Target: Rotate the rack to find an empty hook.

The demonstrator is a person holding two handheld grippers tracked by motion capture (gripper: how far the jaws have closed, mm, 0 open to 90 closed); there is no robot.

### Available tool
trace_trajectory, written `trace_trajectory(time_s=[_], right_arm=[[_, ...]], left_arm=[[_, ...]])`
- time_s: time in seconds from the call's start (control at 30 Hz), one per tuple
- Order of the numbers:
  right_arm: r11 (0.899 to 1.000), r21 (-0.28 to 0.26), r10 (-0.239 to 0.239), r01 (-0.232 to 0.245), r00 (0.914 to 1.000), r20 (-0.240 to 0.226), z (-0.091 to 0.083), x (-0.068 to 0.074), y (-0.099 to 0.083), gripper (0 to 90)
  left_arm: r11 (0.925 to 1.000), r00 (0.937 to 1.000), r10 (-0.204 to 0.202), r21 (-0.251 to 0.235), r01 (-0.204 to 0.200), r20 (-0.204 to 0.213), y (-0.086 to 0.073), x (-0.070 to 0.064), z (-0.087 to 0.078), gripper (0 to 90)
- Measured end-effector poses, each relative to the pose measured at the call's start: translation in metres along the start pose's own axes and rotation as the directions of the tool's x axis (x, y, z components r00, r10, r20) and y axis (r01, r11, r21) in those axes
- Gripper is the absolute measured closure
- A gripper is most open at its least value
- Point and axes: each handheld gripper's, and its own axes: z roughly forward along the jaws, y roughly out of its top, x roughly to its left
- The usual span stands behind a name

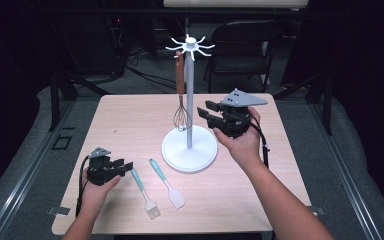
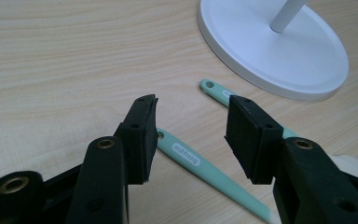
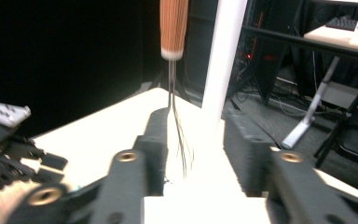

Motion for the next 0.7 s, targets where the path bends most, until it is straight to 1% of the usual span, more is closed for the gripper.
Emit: trace_trajectory(time_s=[0.03,0.07,0.1,0.17,0.27,0.37,0.43,0.47,0.53,0.6,0.63,0.7], right_arm=[[1.000,0.007,0.000,0.000,1.0000,0.005,0.002,0.001,-0.004,56.5],[1.000,0.017,-0.005,0.005,1.0000,0.007,0.003,0.002,-0.007,55.4],[1.000,0.029,-0.004,0.004,1.0000,0.006,0.004,0.003,-0.011,53.6],[0.999,0.046,-0.009,0.009,0.9999,0.006,0.007,0.005,-0.018,50.0],[0.996,0.083,-0.008,0.008,1.0000,-0.002,0.012,0.008,-0.030,47.8],[0.992,0.124,-0.014,0.015,0.9998,-0.012,0.016,0.011,-0.040,46.8],[0.990,0.140,-0.009,0.013,0.9997,-0.023,0.019,0.014,-0.047,46.4],[0.988,0.152,-0.001,0.006,0.9994,-0.033,0.020,0.015,-0.051,46.1],[0.983,0.184,-0.001,0.009,0.9991,-0.043,0.023,0.017,-0.058,45.8],[0.979,0.202,-0.006,0.016,0.9987,-0.050,0.026,0.019,-0.064,45.8],[0.979,0.202,-0.002,0.013,0.9984,-0.056,0.028,0.020,-0.068,45.8],[0.978,0.209,-0.008,0.019,0.9985,-0.054,0.030,0.021,-0.075,46.0]], left_arm=[[1.0000,1.0000,0.000,-0.004,0.000,0.000,0.000,0.000,0.000,53.0],[0.9998,1.0000,-0.005,-0.022,0.005,0.001,-0.001,0.000,0.001,53.0],[0.9997,1.0000,-0.006,-0.025,0.006,-0.001,-0.001,0.000,0.001,52.9],[0.9996,1.0000,-0.007,-0.026,0.007,-0.004,-0.001,0.000,0.001,52.9],[0.9998,1.0000,-0.005,-0.020,0.005,0.000,-0.001,0.000,0.000,53.0],[0.9998,1.0000,-0.005,-0.019,0.005,-0.001,-0.001,0.001,0.000,53.0],[0.9998,1.0000,-0.004,-0.019,0.004,-0.001,-0.001,0.001,0.000,52.9],[0.9998,1.0000,-0.004,-0.018,0.004,-0.001,0.000,0.001,0.000,52.9],[0.9998,1.0000,-0.004,-0.019,0.004,-0.001,-0.001,0.001,0.000,52.9],[0.9998,1.0000,-0.004,-0.019,0.004,-0.001,-0.001,0.001,0.000,52.9],[0.9998,1.0000,-0.004,-0.019,0.004,-0.001,-0.001,0.001,0.000,52.9],[0.9996,1.0000,-0.005,-0.027,0.005,-0.003,-0.001,0.000,0.000,52.9]])
